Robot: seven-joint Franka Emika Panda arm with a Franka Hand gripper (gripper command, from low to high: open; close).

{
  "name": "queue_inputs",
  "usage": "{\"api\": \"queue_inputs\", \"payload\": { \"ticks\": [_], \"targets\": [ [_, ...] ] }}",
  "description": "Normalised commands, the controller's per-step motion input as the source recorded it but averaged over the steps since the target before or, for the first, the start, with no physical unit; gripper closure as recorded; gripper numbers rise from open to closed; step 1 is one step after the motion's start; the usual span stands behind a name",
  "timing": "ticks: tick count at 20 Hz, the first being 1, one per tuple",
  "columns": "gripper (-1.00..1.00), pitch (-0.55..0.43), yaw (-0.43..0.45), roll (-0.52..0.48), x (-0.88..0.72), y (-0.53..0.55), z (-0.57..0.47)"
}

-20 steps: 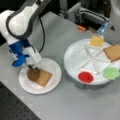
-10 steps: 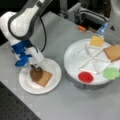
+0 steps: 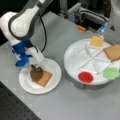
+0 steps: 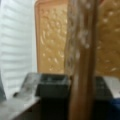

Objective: Ingredient selection for cheeseburger or sandwich

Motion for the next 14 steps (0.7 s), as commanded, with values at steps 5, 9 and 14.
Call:
{"api": "queue_inputs", "payload": {
  "ticks": [5,9,14],
  "targets": [
    [1.00,-0.083,0.117,-0.156,-0.07,0.06,-0.07],
    [1.00,-0.083,0.112,-0.148,-0.08,0.10,-0.06],
    [1.00,-0.093,0.106,-0.141,-0.11,0.11,-0.07]
  ]
}}
